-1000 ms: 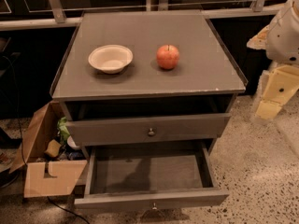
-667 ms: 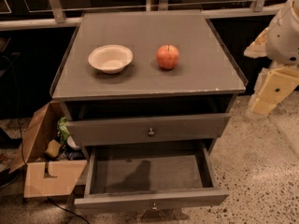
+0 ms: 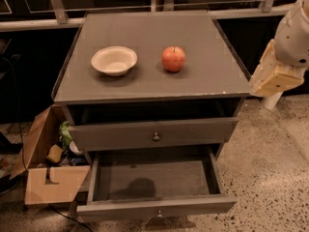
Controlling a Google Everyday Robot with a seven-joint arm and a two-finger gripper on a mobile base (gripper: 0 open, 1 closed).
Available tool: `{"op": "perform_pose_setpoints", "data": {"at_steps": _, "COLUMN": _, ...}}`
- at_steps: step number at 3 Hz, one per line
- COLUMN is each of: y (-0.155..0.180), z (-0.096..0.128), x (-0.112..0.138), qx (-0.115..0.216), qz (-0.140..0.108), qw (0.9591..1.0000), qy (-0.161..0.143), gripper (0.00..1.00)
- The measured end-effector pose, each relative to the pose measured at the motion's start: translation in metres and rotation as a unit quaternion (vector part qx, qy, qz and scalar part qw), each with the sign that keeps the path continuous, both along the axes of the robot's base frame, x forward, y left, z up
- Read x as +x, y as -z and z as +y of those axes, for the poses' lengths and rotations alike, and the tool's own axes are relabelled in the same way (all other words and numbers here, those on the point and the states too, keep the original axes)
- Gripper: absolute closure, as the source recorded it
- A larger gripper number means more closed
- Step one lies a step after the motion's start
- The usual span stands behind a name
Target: Close middle drawer
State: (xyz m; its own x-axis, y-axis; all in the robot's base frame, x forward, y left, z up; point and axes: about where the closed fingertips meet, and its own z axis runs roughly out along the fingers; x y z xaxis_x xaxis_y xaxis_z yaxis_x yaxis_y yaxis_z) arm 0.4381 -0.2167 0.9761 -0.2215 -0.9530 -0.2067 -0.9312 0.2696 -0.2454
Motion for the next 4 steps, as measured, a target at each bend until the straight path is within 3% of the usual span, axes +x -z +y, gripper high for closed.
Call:
{"op": "perform_pose_setpoints", "data": {"at_steps": 1, "y": 0.000, "z": 0.000, "x": 0.000, "qx": 0.000, "qz": 0.000, "qw": 1.0000, "qy": 0.000, "gripper": 0.89}}
{"op": "perform_pose_setpoints", "data": {"at_steps": 2, "y": 0.009, "z": -0.015, "x": -0.011, "qx": -0.009, "qz": -0.011, "qw": 0.9996, "qy": 0.022, "gripper": 1.00}}
{"op": "perform_pose_setpoints", "data": {"at_steps": 3, "y": 0.042, "z": -0.027, "x": -0.039, "qx": -0.013, "qz": -0.010, "qw": 0.9985, "qy": 0.051, "gripper": 1.00}}
{"op": "perform_pose_setpoints", "data": {"at_steps": 4, "y": 0.114, "z": -0.032, "x": -0.068, "qx": -0.006, "qz": 0.038, "qw": 0.9961, "qy": 0.079, "gripper": 1.00}}
